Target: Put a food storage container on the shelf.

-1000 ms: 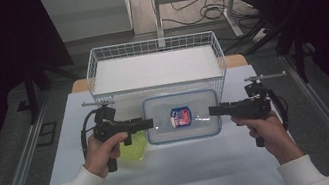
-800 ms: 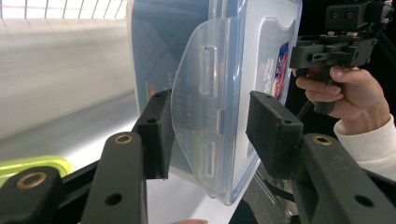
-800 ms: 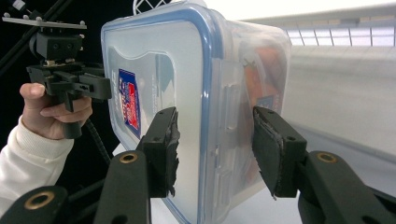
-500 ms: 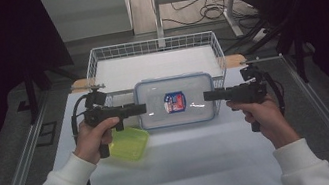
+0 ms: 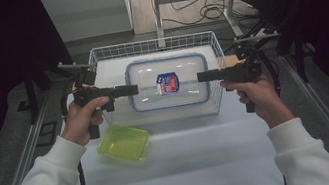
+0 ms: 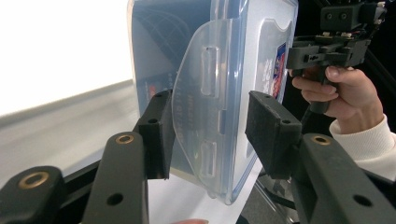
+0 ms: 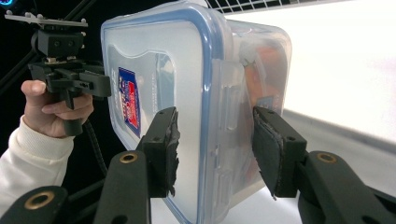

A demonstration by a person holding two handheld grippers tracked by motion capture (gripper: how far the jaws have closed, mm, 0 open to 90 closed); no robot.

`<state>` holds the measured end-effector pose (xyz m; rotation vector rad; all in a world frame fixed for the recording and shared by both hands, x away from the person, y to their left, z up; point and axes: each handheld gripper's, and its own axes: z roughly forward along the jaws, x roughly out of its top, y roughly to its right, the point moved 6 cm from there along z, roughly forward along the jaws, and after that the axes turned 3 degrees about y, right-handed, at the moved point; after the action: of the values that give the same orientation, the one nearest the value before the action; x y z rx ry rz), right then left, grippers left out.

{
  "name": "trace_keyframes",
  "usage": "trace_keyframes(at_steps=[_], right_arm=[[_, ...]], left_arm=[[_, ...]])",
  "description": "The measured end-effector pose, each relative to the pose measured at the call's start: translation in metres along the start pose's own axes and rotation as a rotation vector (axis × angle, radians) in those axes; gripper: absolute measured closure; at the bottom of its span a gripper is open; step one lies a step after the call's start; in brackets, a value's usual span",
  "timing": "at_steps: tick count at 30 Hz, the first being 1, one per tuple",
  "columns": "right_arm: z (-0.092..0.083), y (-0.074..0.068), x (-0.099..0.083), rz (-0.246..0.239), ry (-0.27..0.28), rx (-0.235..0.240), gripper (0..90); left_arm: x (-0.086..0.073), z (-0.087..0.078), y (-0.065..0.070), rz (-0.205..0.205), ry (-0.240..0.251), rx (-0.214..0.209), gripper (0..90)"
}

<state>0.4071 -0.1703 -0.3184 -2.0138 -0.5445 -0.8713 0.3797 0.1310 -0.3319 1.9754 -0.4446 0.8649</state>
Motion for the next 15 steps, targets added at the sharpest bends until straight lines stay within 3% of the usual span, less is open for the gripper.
trace_keyframes(at_steps=[4,15], right_arm=[[0.008,0.001,0.017,0.006,-0.003,0.001,52.1],[0.028,0.014,0.049,0.015,-0.015,0.006,52.1]], left_arm=[[0.018,-0.003,-0.006,-0.003,0.011,0.011,53.3],[0.046,-0.002,-0.029,-0.03,0.012,0.01,53.2]])
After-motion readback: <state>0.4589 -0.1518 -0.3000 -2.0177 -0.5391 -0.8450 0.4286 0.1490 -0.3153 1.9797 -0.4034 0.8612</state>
